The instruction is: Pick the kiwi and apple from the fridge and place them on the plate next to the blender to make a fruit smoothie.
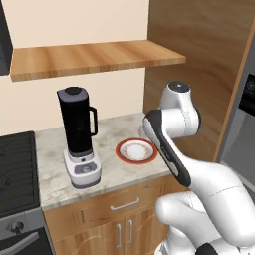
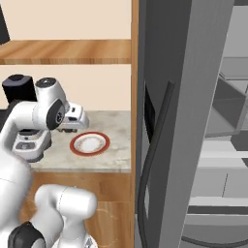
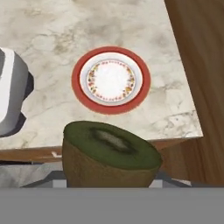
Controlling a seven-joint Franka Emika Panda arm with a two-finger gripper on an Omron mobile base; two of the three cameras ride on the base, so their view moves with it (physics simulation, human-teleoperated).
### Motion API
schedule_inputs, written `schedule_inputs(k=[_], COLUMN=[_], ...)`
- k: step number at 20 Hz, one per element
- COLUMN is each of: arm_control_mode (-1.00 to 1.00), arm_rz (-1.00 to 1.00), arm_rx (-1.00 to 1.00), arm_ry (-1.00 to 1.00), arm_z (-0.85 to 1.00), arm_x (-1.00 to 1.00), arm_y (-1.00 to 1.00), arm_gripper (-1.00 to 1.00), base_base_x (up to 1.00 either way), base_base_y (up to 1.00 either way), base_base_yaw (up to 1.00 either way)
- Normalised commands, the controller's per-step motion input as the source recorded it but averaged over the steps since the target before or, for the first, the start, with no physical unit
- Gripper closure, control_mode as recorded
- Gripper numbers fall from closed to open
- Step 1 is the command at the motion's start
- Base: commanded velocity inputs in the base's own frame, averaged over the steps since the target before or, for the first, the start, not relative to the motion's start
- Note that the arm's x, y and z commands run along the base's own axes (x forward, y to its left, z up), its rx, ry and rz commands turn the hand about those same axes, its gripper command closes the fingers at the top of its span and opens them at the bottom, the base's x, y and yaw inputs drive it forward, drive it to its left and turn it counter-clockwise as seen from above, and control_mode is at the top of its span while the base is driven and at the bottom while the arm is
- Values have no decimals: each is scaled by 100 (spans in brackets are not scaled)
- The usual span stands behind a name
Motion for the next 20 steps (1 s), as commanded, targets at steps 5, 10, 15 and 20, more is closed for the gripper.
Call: schedule_inputs(k=[5,10,15,20], arm_control_mode=[-100,-100,-100,-100], arm_rz=[-6,-4,-4,-2], arm_rx=[6,0,0,0], arm_ry=[14,11,3,-6], arm_z=[-80,-87,-85,-38], arm_x=[97,100,82,64], arm_y=[-3,0,0,12], arm_gripper=[100,100,100,-100], base_base_x=[0,0,0,0], base_base_y=[0,0,0,0], base_base_yaw=[0,0,0,0])
